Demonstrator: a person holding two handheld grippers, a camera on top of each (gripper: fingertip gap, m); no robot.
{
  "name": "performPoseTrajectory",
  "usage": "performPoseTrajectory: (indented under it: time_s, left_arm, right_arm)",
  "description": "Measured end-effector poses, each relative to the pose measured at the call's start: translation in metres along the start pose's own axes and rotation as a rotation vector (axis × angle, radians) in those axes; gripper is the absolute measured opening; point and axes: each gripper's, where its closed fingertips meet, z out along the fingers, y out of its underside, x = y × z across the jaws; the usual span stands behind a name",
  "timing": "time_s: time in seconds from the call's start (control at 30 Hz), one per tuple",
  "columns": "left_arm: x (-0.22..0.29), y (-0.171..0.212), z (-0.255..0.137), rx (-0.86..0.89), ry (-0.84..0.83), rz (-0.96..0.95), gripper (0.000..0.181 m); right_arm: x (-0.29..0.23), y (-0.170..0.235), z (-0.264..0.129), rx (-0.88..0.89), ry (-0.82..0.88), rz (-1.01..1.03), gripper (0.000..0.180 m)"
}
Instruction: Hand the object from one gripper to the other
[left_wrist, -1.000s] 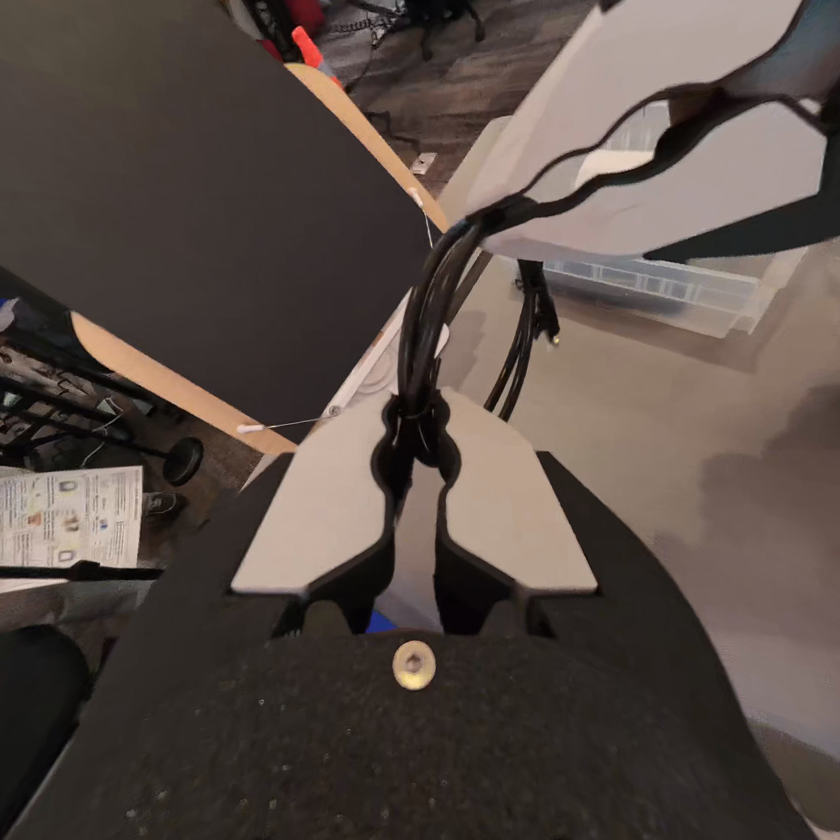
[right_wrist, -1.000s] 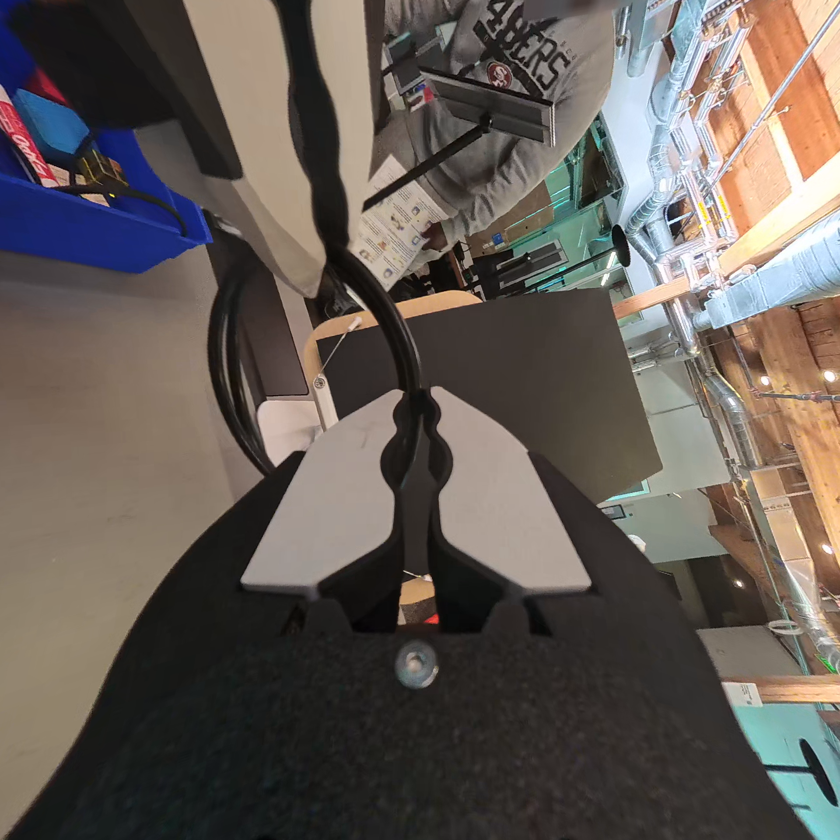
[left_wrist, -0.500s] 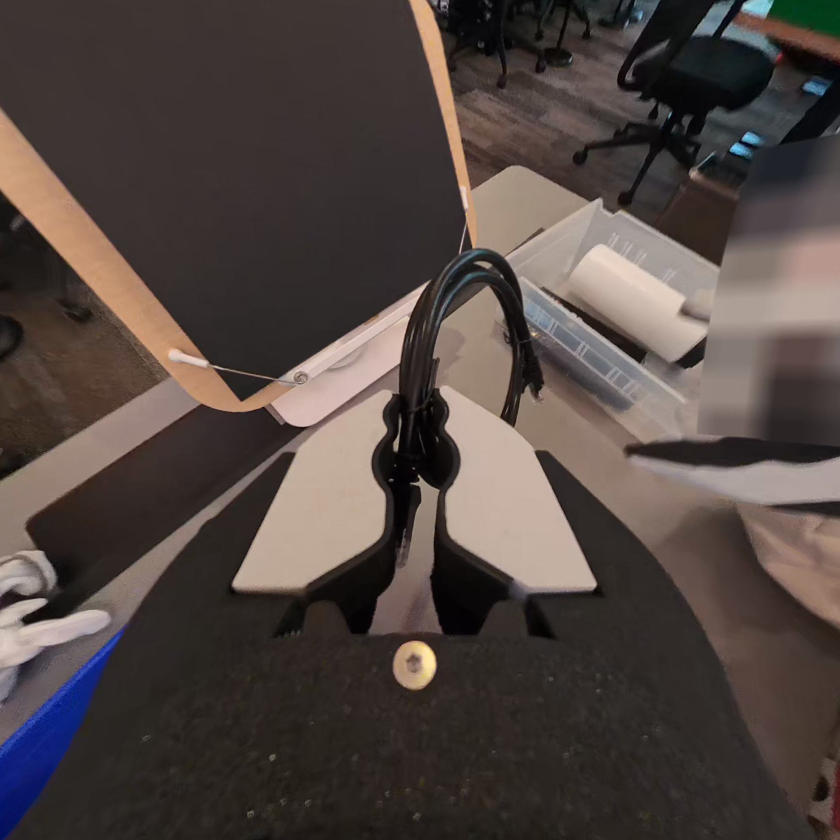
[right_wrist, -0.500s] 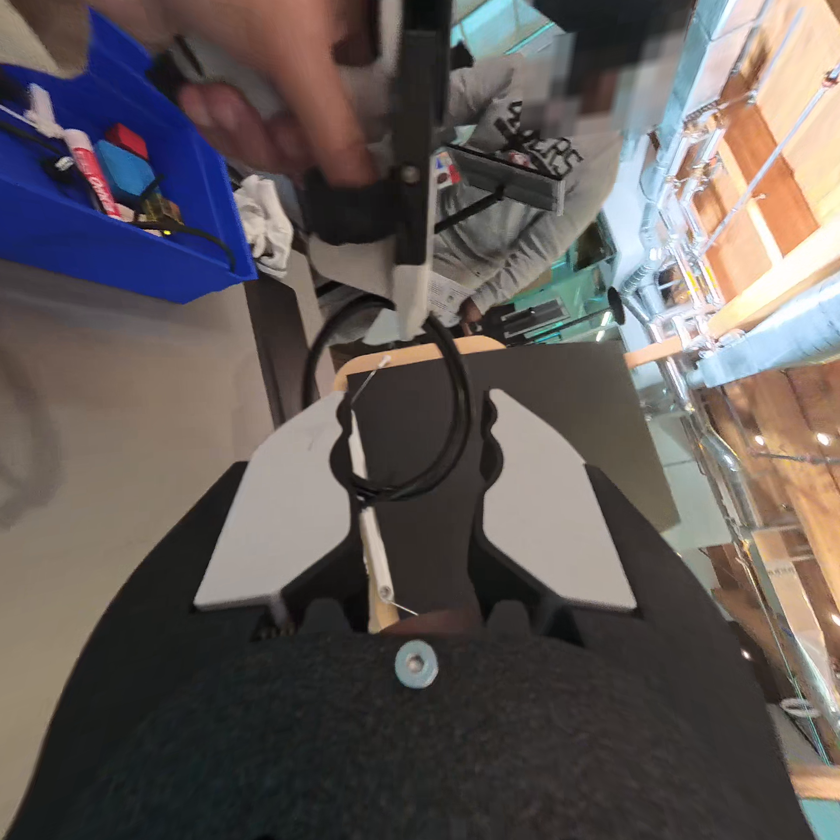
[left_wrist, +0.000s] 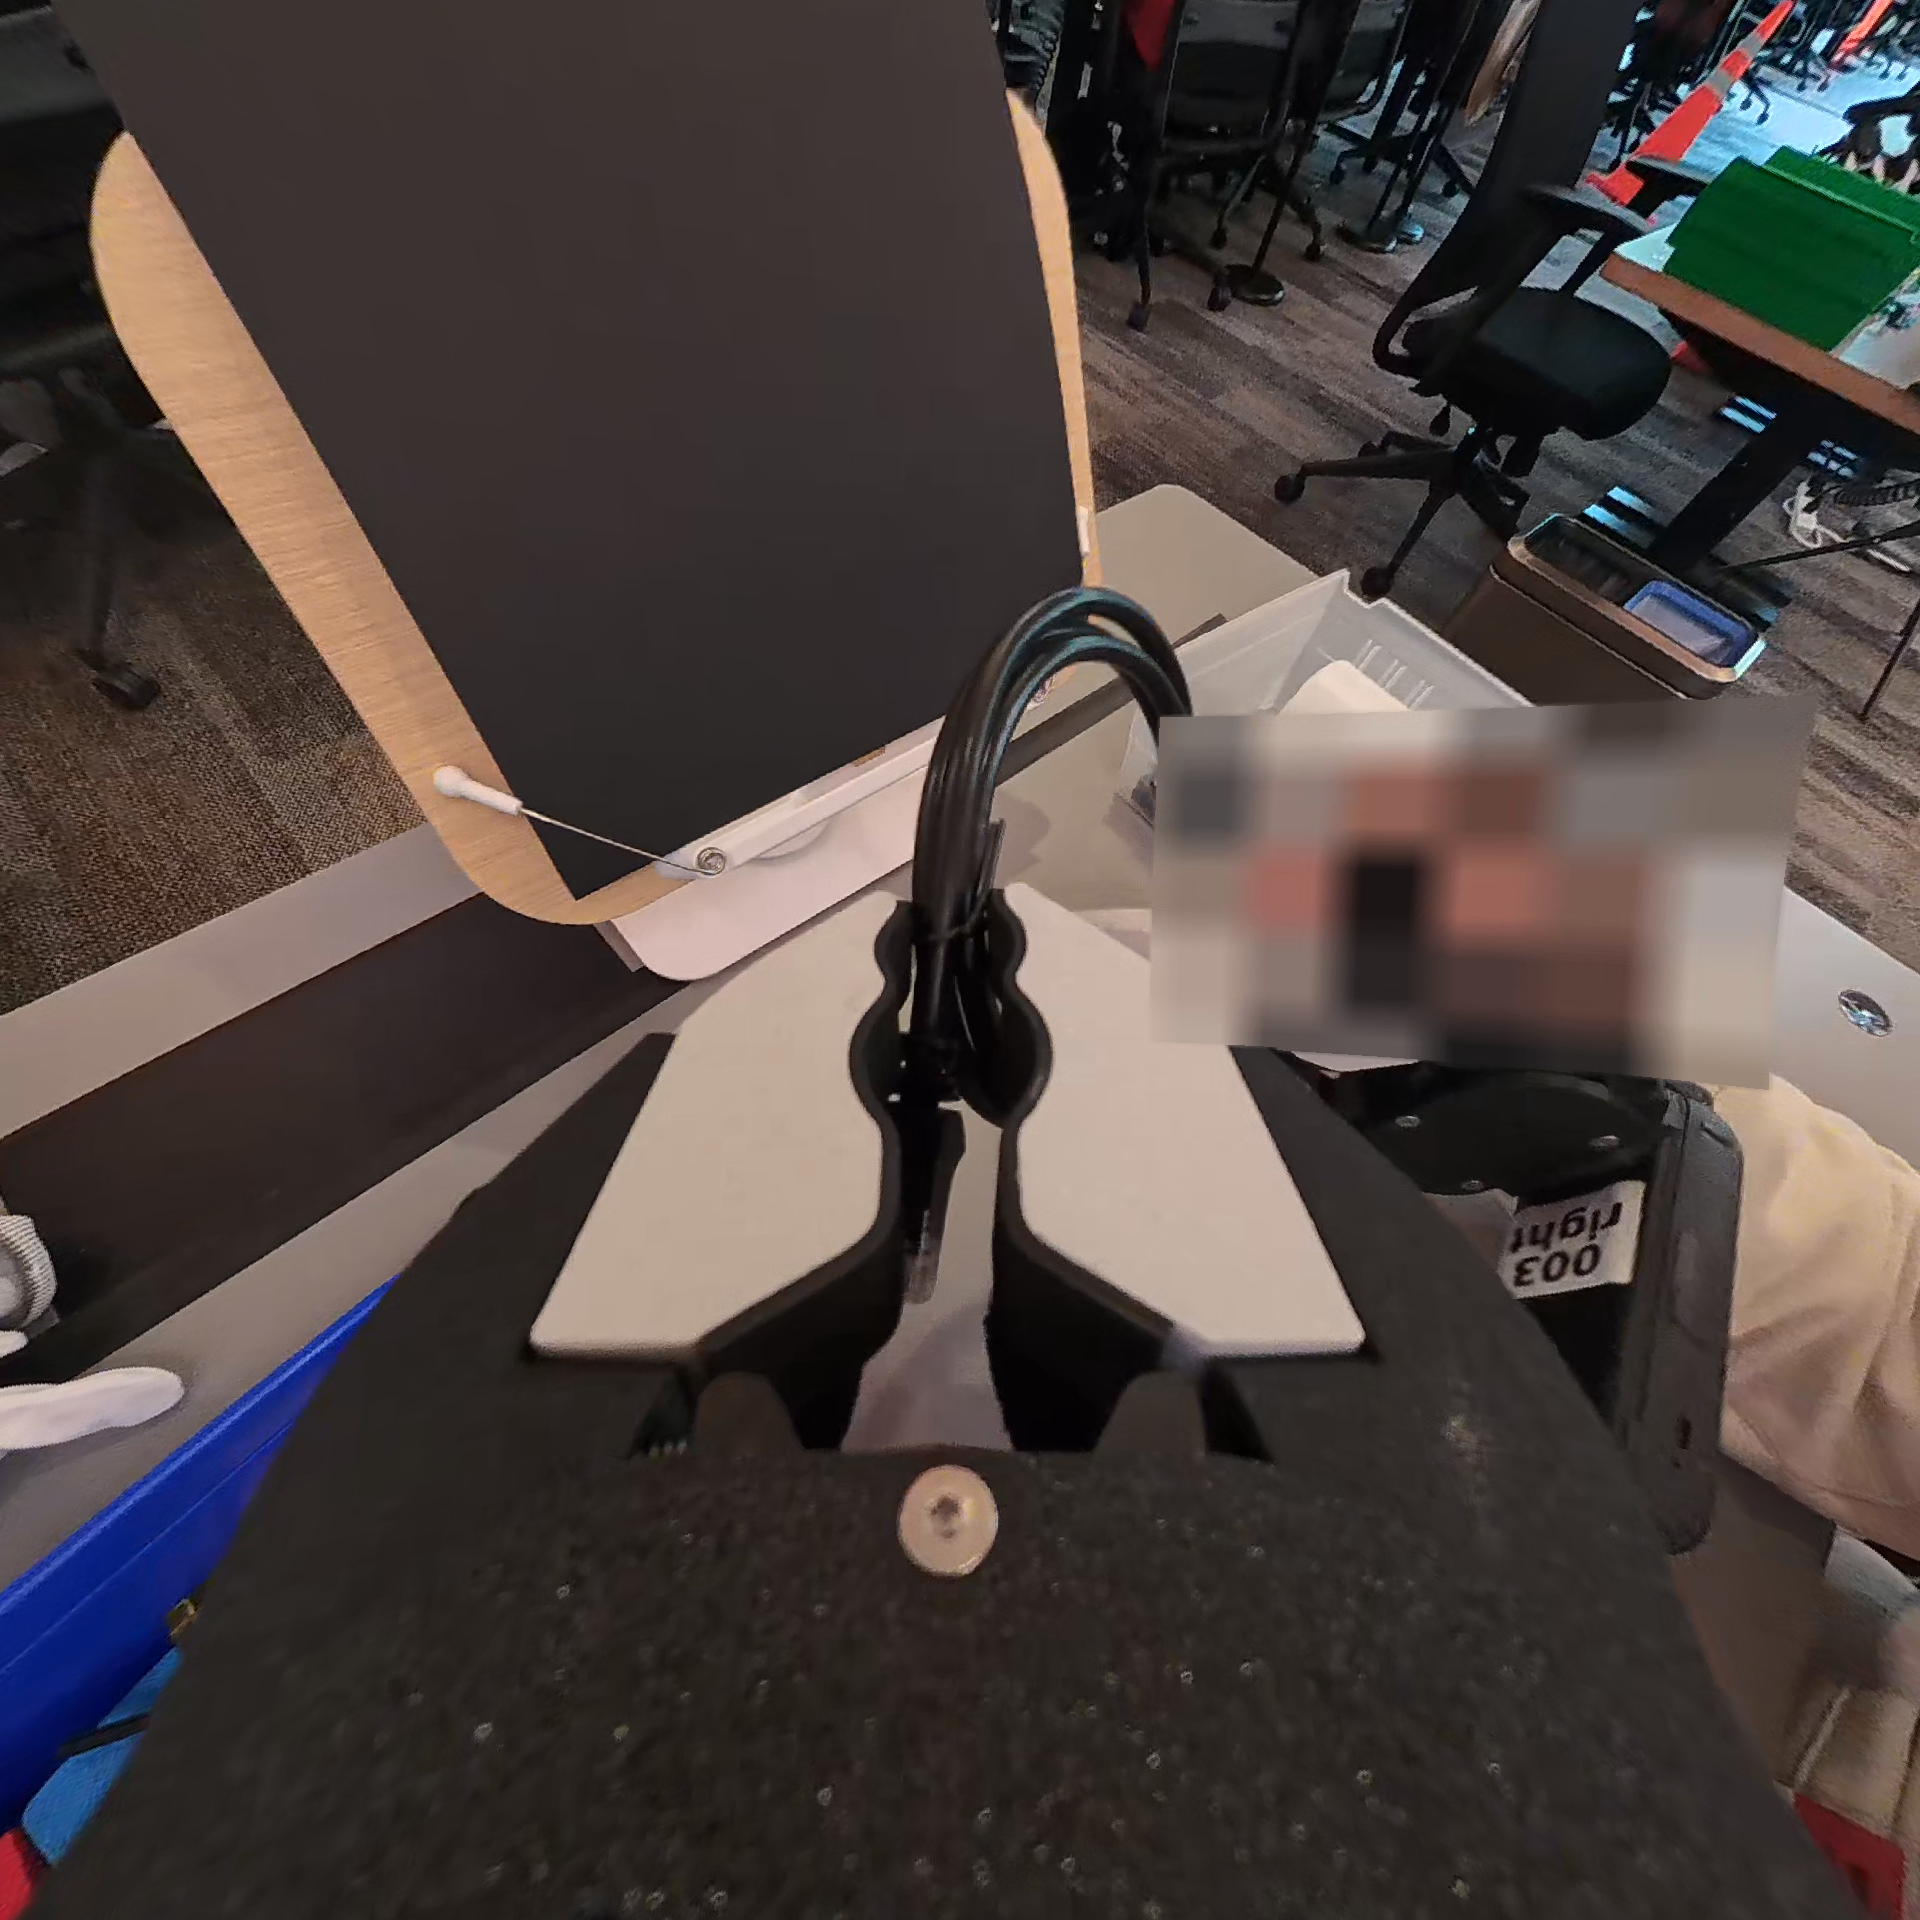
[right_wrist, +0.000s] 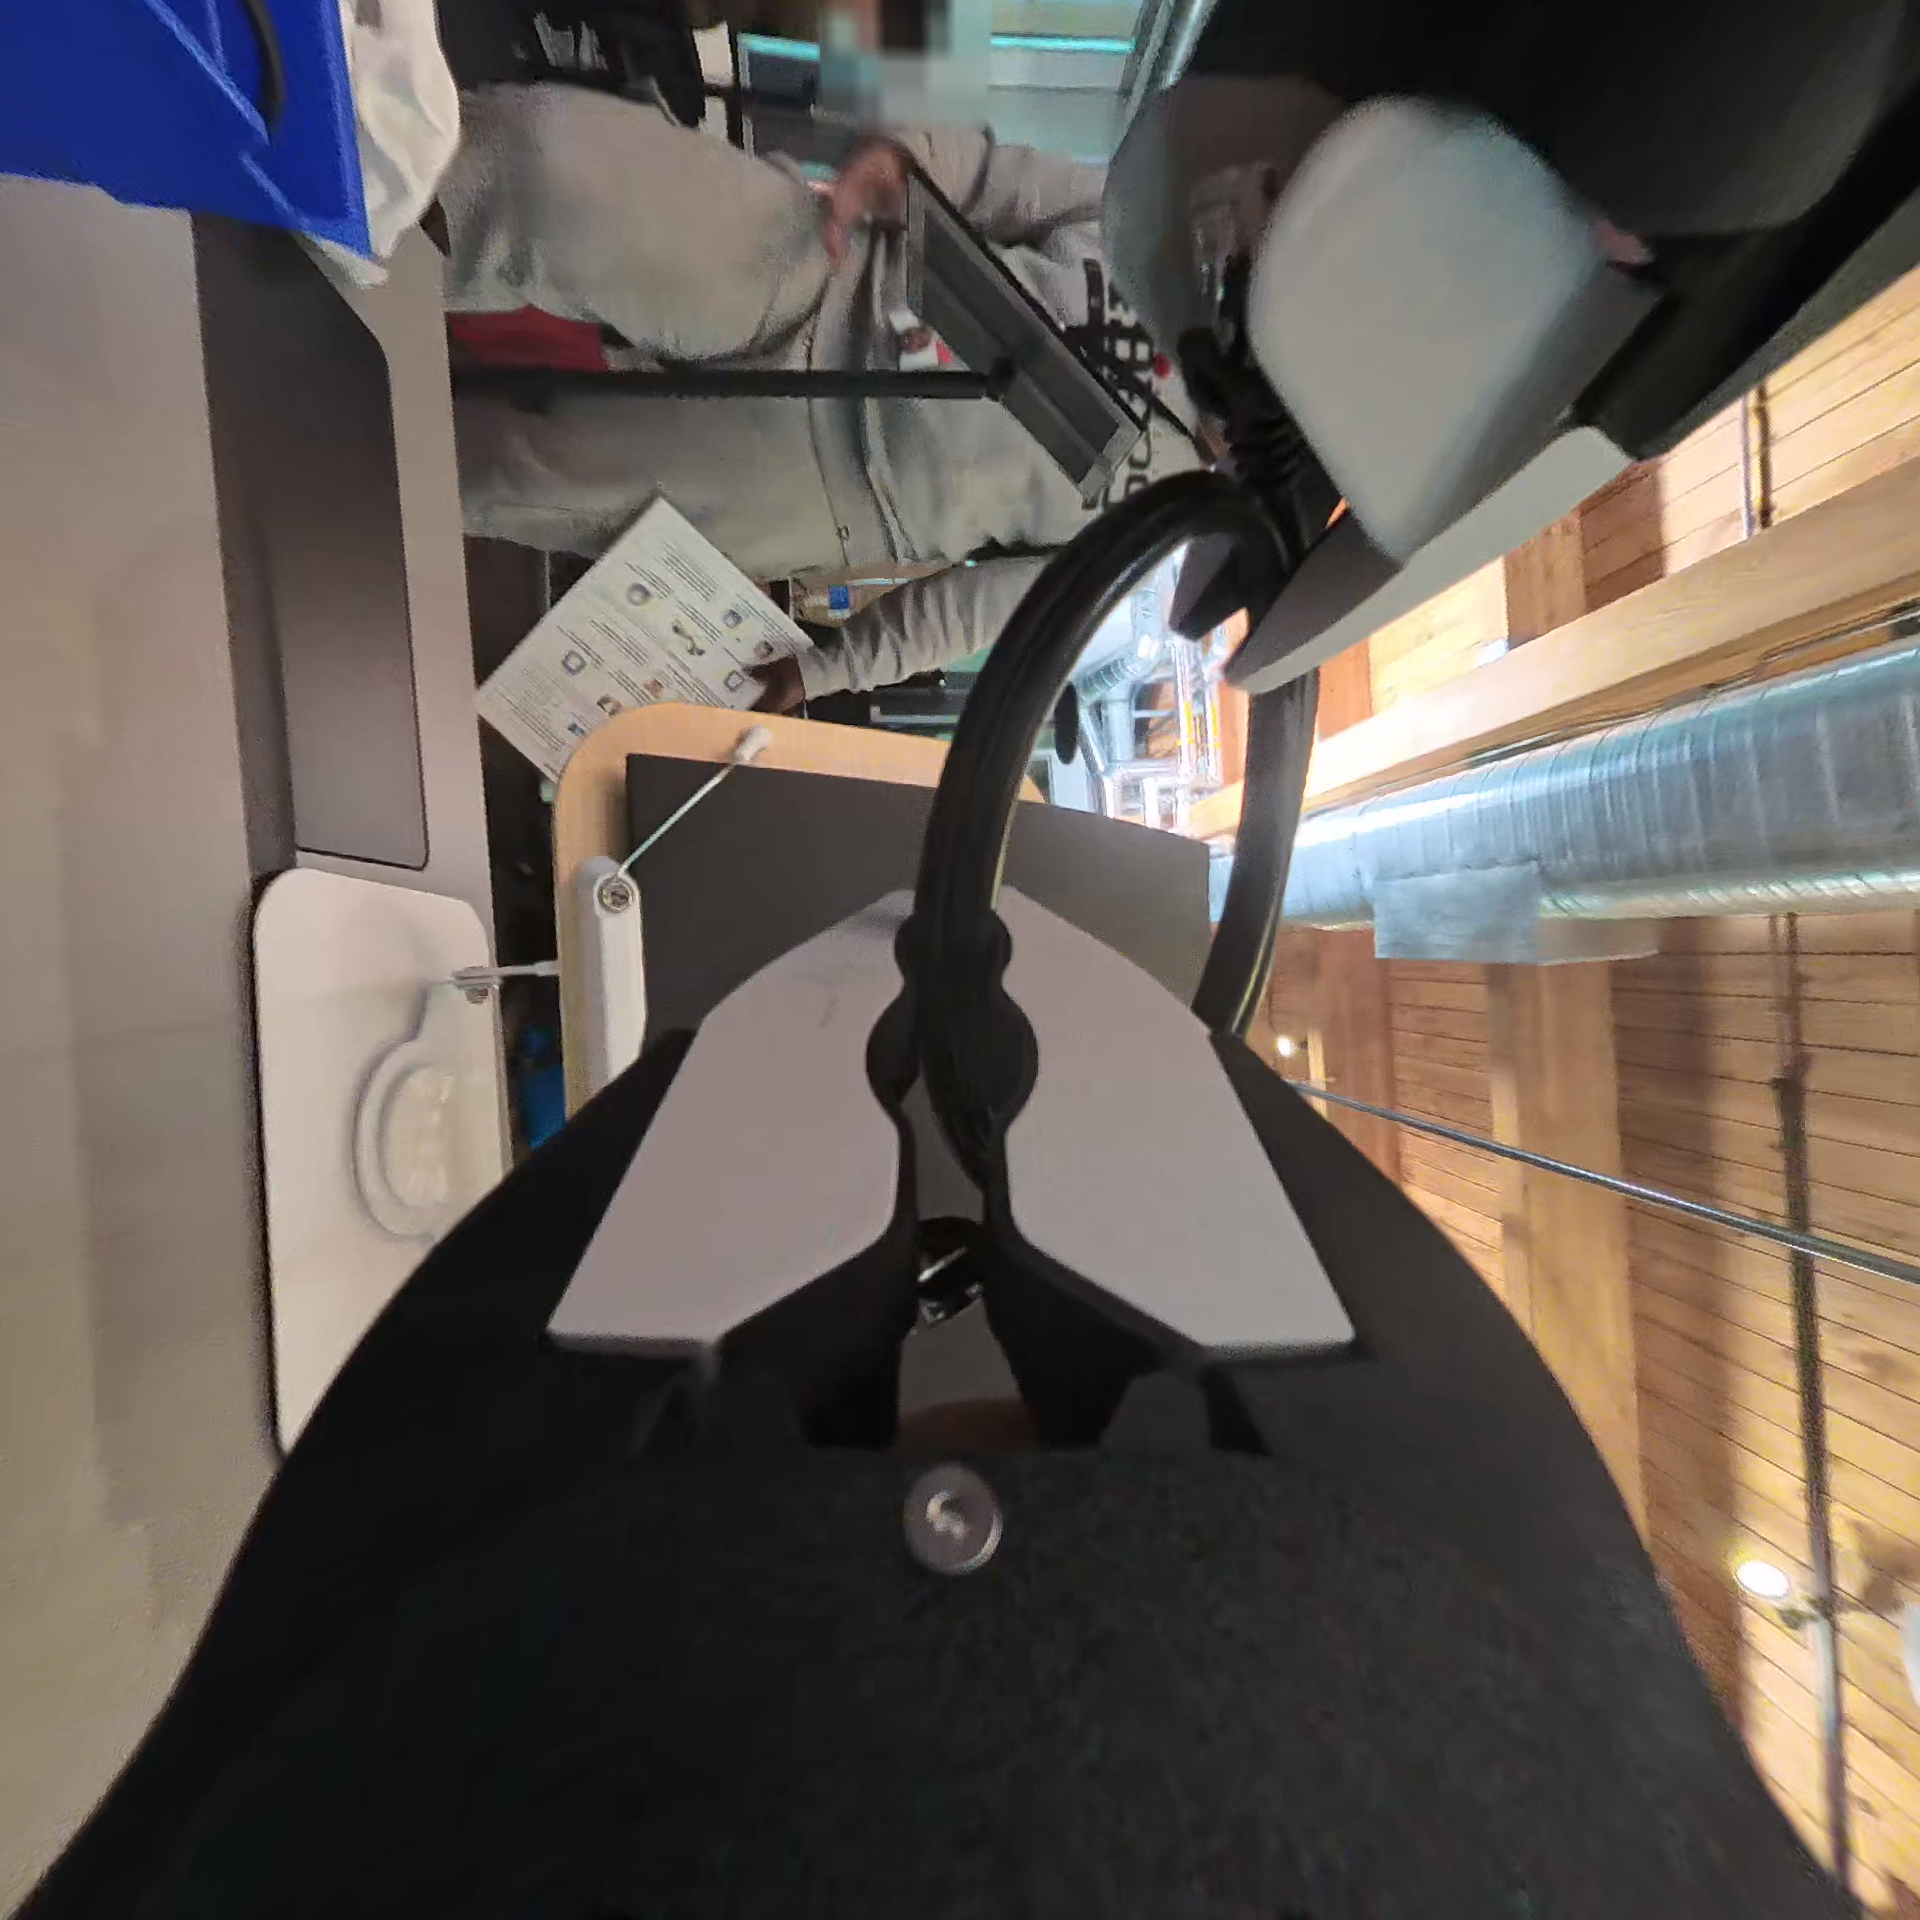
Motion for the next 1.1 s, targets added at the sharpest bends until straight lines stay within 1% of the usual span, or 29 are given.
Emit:
performPoseTrajectory:
  time_s: [0.1,0.23,0.37,0.4,0.47,0.5,0.6,0.67,0.73,0.8,0.87,0.97,1.0,1.07,1.1]
  left_arm:
    - [0.003,-0.001,-0.002,0.006,0.003,0.008,0.013]
    - [0.005,0.000,-0.003,-0.004,-0.011,0.032,0.013]
    - [0.004,0.000,-0.004,-0.005,-0.035,0.065,0.014]
    - [0.004,-0.002,-0.005,0.007,-0.046,0.080,0.018]
    - [0.003,-0.010,-0.009,0.062,-0.081,0.102,0.043]
    - [0.003,-0.015,-0.013,0.090,-0.093,0.111,0.050]
    - [0.010,-0.022,-0.023,0.134,-0.099,0.148,0.050]
    - [0.013,-0.027,-0.030,0.166,-0.112,0.166,0.050]
    - [0.017,-0.034,-0.036,0.211,-0.112,0.192,0.050]
    - [0.027,-0.040,-0.041,0.260,-0.068,0.211,0.050]
    - [0.041,-0.049,-0.047,0.329,0.009,0.208,0.046]
    - [0.055,-0.063,-0.059,0.430,0.087,0.182,0.048]
    - [0.055,-0.069,-0.065,0.477,0.084,0.173,0.049]
    - [0.051,-0.082,-0.080,0.581,0.066,0.131,0.049]
    - [0.046,-0.085,-0.086,0.611,0.056,0.085,0.044]
  right_arm:
    - [0.001,-0.002,-0.004,0.012,-0.066,0.060,0.007]
    - [0.000,-0.002,-0.007,0.014,-0.092,0.047,0.006]
    - [-0.001,-0.007,-0.013,0.045,-0.154,0.066,0.006]
    - [-0.002,-0.009,-0.017,0.064,-0.193,0.076,0.006]
    - [-0.003,-0.014,-0.026,0.106,-0.277,0.124,0.006]
    - [-0.004,-0.014,-0.030,0.113,-0.329,0.157,0.006]
    - [-0.008,-0.008,-0.043,0.107,-0.501,0.282,0.006]
    - [-0.001,-0.002,-0.050,0.134,-0.551,0.401,0.006]
    - [0.016,0.004,-0.054,0.175,-0.571,0.576,0.006]
    - [0.038,0.002,-0.063,0.280,-0.609,0.785,0.006]
    - [0.053,-0.005,-0.073,0.391,-0.685,0.964,0.006]
    - [0.060,-0.006,-0.078,0.454,-0.731,1.059,0.007]
    - [0.061,-0.004,-0.079,0.454,-0.744,1.083,0.007]
    - [0.069,-0.003,-0.085,0.525,-0.781,1.164,0.007]
    - [0.078,-0.001,-0.089,0.578,-0.778,1.217,0.007]
